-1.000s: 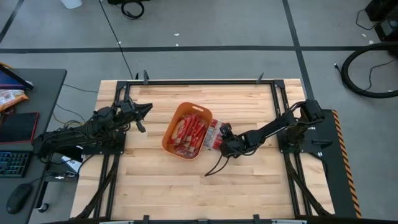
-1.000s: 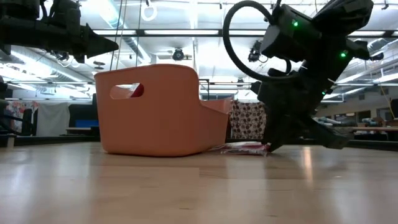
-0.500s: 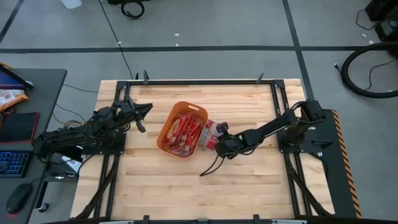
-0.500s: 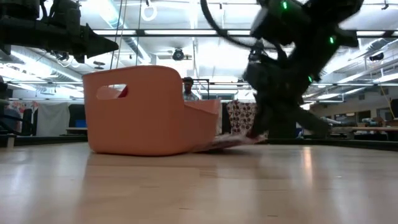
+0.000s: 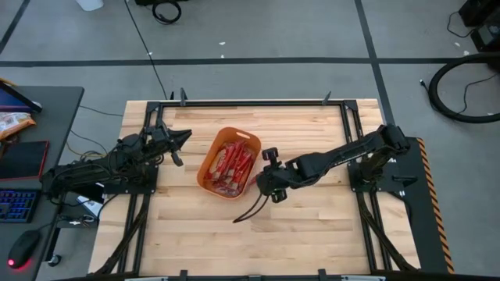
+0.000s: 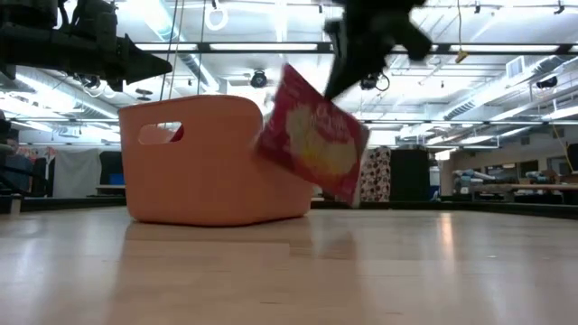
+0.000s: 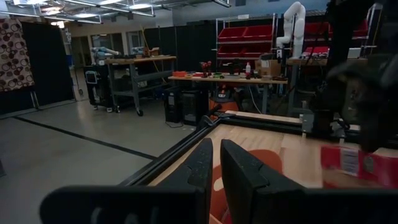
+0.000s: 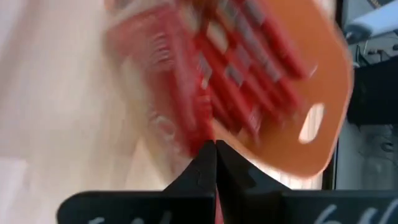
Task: Sort popcorn bags into baskets
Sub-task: Put the red popcorn pack into the orange bin
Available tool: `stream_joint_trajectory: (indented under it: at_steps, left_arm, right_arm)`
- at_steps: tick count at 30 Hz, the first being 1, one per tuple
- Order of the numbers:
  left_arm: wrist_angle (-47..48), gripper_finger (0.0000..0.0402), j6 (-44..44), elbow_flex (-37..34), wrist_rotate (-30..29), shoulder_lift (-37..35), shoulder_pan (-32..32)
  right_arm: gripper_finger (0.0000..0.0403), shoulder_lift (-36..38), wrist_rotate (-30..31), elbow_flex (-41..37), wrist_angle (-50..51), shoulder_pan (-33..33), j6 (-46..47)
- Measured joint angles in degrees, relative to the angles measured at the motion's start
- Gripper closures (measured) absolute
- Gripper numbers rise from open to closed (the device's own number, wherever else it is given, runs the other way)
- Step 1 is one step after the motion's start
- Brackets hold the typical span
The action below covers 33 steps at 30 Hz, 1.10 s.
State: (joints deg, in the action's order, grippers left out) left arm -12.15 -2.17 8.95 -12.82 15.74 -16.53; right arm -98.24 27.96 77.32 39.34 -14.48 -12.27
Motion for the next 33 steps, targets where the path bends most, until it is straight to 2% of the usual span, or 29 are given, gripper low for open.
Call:
stream_joint_trajectory:
  at_steps: [9,12,15,20,25,33]
  left_arm:
    - [0.0,0.0365,0.0,0.0,0.0,0.0,0.0]
    - [0.0,0.0365,0.0,0.0,0.0,0.0,0.0]
    - [0.0,0.0365,0.0,0.0,0.0,0.0,0.0]
    - [0.0,0.0365,0.0,0.0,0.0,0.0,0.0]
    - [0.0,0.0365,0.0,0.0,0.0,0.0,0.0]
    - [0.0,0.0365,0.0,0.0,0.0,0.0,0.0]
  right_arm:
    - [0.0401,0.1,-1.6,11.0,1.0,0.4,1.1]
    - [0.0390,0.1,-6.2,11.1,1.4,1.4,4.9]
    - [0.0365,0.1,-11.3,8.4,1.4,2.4,8.1]
    - [0.0330,0.0,-12.8,1.9,1.3,1.8,10.0]
    - [0.0310,0.0,-13.0,-7.4,-5.0,-2.7,2.7]
    - [0.0281,-0.1,-5.4,-19.4,-18.0,-8.3,-5.0]
